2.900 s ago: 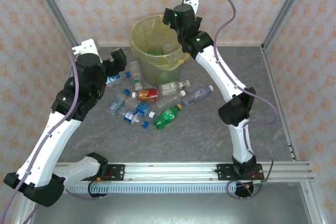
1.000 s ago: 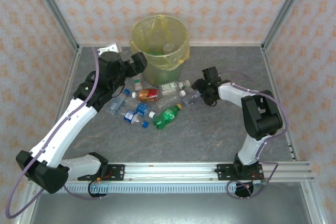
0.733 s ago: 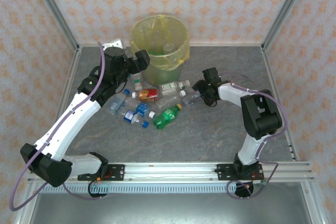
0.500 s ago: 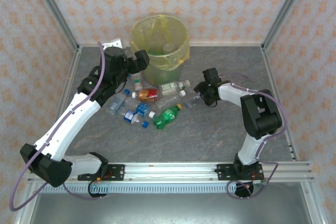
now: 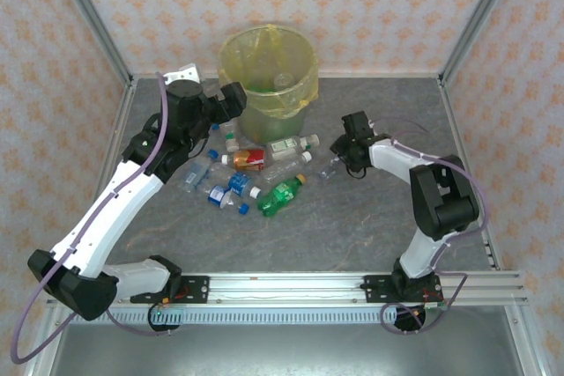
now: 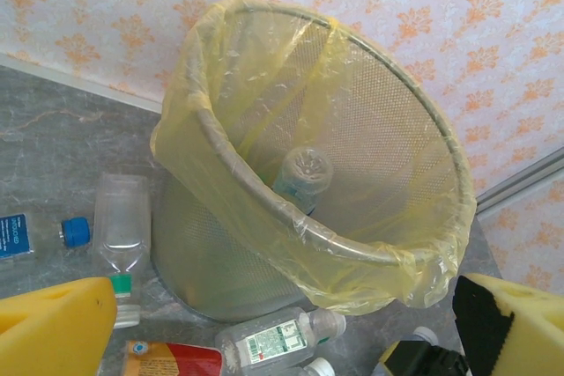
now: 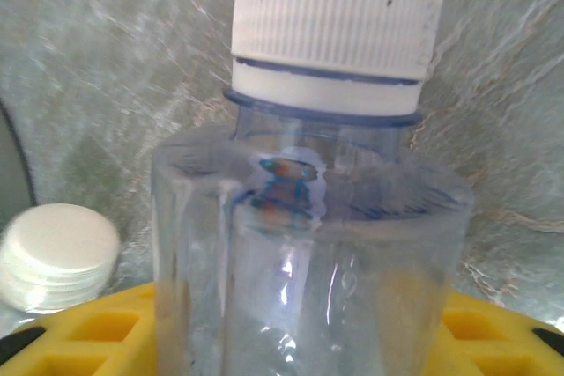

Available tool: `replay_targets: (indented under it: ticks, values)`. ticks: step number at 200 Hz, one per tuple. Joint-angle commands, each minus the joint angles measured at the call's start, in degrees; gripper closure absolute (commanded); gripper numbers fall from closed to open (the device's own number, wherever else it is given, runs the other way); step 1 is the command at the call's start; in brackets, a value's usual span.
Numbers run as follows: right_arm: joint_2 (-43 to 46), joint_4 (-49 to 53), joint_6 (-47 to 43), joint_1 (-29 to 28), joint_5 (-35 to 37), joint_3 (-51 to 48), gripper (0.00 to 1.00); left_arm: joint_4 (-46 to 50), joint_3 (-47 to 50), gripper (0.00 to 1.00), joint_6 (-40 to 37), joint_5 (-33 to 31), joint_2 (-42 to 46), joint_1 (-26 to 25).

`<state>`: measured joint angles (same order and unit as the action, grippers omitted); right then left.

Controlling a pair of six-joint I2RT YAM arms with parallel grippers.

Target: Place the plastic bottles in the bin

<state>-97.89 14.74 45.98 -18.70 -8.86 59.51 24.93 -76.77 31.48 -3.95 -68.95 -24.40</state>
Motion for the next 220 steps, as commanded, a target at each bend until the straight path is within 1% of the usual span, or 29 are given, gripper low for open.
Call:
replay_targets:
  ticks: [1,52,83,108,128,155,197,220]
  values:
    - [5.29,2.21,-2.61,-0.02,6.23,2.69,0.47,1.25,0.69,0.01,0.46,-1.81,1.51,-0.25]
    - [12.30,3.55,-7.86,0.04,11.39,9.86,0.47,1.13,1.25,0.01,1.24,-2.61,3.44,-0.26]
    - [16.06,-0.23,-11.56,-0.36,12.97,15.15,0.47,1.42,0.85,0.01,1.46,-3.28,3.82,-0.25]
    - [16.43,-2.62,-15.59,-2.08,15.10,21.20,0.47,1.80,-0.04,0.01,1.39,-3.70,3.99,-0.25]
    - [15.07,-4.20,-18.90,-3.67,15.92,26.67,0.47,1.90,-0.81,0.01,0.77,-3.17,4.08,-0.27]
    - [11.60,-7.51,-22.98,-6.08,16.01,33.07,0.47,2.24,-1.60,0.01,1.19,-4.80,4.41,-0.29]
    - [3.46,-12.30,-26.92,-9.85,14.86,41.82,0.48,3.45,-3.09,0.01,1.21,-5.87,4.87,-0.27]
    - [-2.10,-12.98,-27.94,-11.09,14.67,47.55,0.48,4.67,-3.51,0.01,1.11,-6.18,5.38,-0.25]
